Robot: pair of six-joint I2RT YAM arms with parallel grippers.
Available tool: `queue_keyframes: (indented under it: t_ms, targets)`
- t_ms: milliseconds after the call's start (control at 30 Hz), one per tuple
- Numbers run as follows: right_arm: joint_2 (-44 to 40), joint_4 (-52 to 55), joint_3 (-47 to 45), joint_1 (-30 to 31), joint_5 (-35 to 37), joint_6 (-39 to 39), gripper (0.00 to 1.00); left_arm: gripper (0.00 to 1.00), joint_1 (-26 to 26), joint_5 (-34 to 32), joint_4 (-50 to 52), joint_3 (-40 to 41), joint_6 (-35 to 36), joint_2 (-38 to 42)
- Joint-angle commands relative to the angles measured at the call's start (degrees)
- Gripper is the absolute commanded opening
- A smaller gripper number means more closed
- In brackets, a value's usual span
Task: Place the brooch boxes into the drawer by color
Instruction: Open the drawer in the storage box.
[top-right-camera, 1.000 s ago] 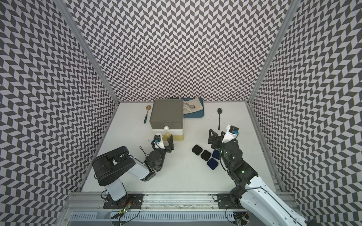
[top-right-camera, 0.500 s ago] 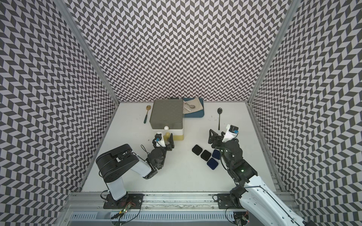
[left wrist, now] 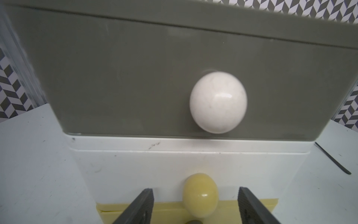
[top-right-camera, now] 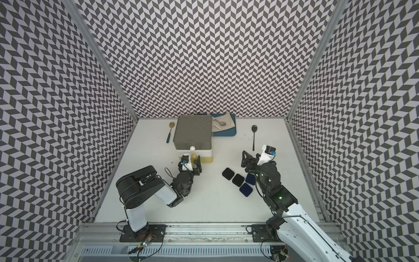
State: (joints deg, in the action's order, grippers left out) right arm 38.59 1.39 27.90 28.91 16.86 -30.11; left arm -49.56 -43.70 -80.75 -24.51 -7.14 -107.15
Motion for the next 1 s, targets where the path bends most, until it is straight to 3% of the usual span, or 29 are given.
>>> queue_keyframes:
  t_ms: [0, 267, 700, 967]
  targets:
    - [-0.02, -1.61, -0.72, -0.59, -0.73, -0.4, 0.8, 0.71, 0.67, -0.08, -0.3, -0.73, 0.27, -0.6]
    - [0.31, -1.96, -1.01, -1.04, -1.3, -0.57, 0.81, 0.52, 1.48, 0.38, -0.19, -0.95, 0.47, -0.87]
    - [1.17, -2.0, -0.57, -1.62, -2.17, -0.39, 0.82, 0.34, 2.04, 0.81, 1.12, -1.92, 0.98, -0.91]
    - [0.63, -1.65, -0.4, -1.84, -2.27, -0.5, 0.82, 0.32, 2.16, 0.99, 3.22, -2.38, -0.57, -1.04]
